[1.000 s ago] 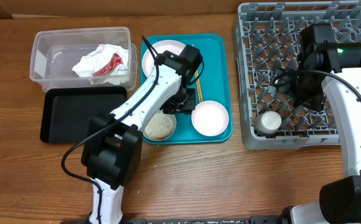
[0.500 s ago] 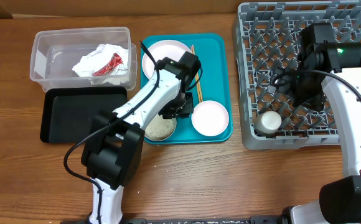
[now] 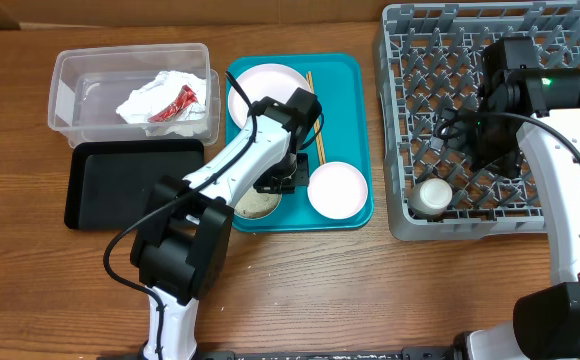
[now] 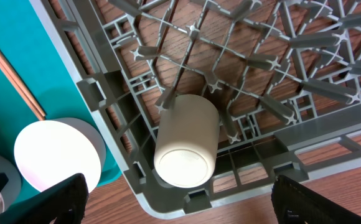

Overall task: Sort waste into correct bins and load items into the dishwasher
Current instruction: 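Grasp the bowl of rice with the left gripper and lift it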

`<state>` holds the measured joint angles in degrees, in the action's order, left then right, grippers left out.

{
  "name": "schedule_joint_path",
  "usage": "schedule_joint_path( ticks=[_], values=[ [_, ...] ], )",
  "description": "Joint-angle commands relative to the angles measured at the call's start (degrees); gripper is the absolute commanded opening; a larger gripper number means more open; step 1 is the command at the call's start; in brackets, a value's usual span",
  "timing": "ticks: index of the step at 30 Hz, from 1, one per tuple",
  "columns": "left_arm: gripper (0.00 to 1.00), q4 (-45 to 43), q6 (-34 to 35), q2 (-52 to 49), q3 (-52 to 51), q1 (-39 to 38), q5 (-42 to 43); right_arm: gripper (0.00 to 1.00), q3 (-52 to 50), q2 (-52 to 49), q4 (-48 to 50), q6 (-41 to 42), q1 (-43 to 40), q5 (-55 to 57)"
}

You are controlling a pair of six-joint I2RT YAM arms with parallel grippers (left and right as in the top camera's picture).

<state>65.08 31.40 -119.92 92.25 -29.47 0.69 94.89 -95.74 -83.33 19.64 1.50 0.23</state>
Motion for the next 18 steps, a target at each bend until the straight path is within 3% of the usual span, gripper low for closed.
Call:
schedule_joint_path(
  ticks=[1,9,14,18],
  values=[
    [0.04,2.84,-4.98,0.46,2.80,1.09,2.97,0.96,1.07,0.15,0.26,-0.17,-0.13,-0.09],
    [0.04,16.26,-10.71,3.26,19.69,6.45,3.63,0.96,1.07,0.15,0.98,-0.15,-0.13,-0.09],
    [0.04,20.26,-12.96,7.63,21.05,11.65,4.26,0.96,1.07,0.15,0.94,-0.15,-0.13,-0.11],
    [0.04,22.80,-22.75,10.21,20.09,18.27,13.22,0.96,1.07,0.15,0.94,-0.15,-0.13,-0.13]
  ],
)
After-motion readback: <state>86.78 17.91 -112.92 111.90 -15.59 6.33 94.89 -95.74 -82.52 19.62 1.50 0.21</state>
